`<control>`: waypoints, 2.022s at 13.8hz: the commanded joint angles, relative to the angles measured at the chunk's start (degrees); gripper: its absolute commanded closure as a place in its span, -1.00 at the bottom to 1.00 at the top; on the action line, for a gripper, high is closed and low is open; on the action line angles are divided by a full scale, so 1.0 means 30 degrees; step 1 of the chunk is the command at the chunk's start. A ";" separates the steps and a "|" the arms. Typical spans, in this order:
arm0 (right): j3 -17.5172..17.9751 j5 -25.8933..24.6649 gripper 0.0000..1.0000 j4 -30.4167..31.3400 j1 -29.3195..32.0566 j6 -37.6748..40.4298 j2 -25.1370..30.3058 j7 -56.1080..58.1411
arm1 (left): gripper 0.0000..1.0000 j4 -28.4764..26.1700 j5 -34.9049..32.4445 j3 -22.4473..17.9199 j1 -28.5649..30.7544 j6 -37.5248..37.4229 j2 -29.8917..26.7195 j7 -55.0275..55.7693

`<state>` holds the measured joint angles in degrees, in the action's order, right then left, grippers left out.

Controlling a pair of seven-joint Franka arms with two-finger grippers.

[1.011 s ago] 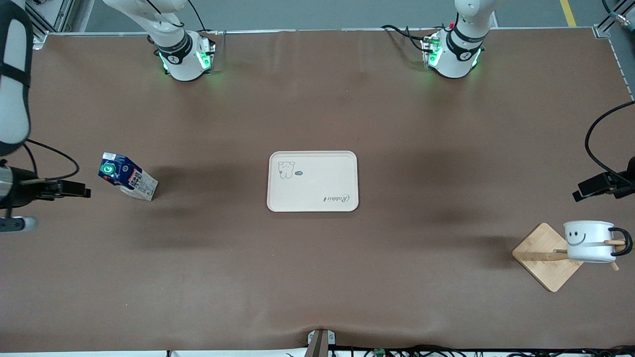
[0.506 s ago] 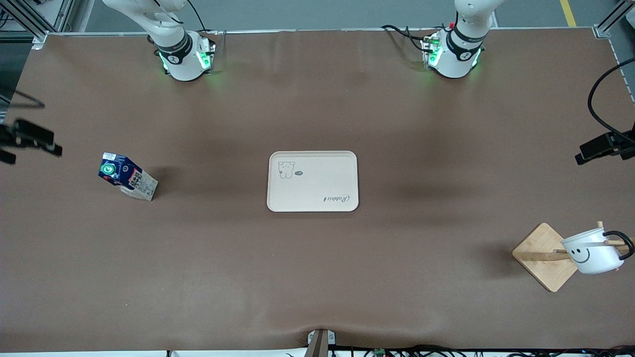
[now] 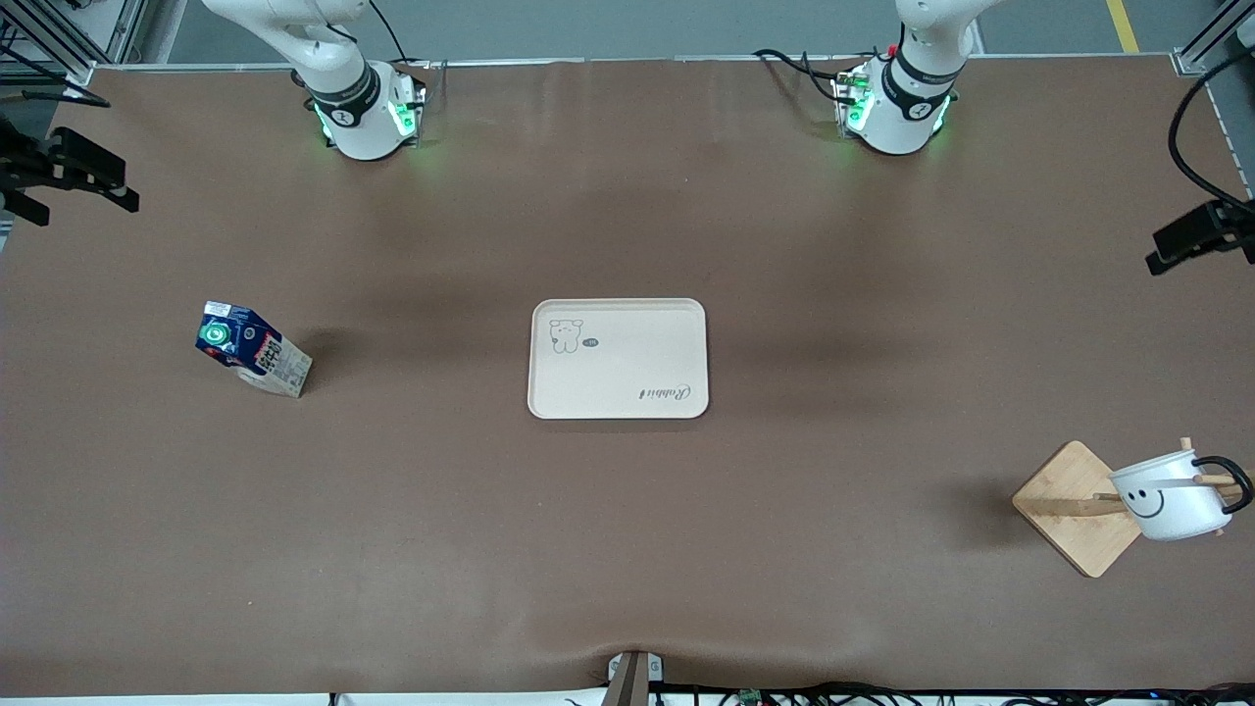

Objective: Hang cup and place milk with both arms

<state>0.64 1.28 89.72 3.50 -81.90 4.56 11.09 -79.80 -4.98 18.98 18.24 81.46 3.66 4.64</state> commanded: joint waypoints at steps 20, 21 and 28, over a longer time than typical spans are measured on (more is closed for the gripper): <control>0.0136 -0.0308 -1.00 -0.1694 0.0121 0.0963 -0.0876 -0.0680 | -1.00 -0.3814 0.1367 -0.4803 -0.5288 0.1002 -0.3273 0.0241; 0.0137 -0.0309 -1.00 -0.1694 0.0121 0.0963 -0.0876 -0.0651 | -1.00 -0.3346 0.1367 -0.4803 -0.5317 0.1002 -0.2923 0.0270; 0.0049 -0.0163 -1.00 -0.1694 0.0268 0.0992 -0.0846 -0.0709 | -1.00 -0.2697 0.1338 -0.4425 -0.5376 0.0972 -0.2334 0.0241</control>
<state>0.41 1.19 86.15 3.90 -79.93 2.65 9.75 -89.54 -0.66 4.76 2.33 85.03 -4.10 4.72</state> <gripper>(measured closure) 0.000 0.000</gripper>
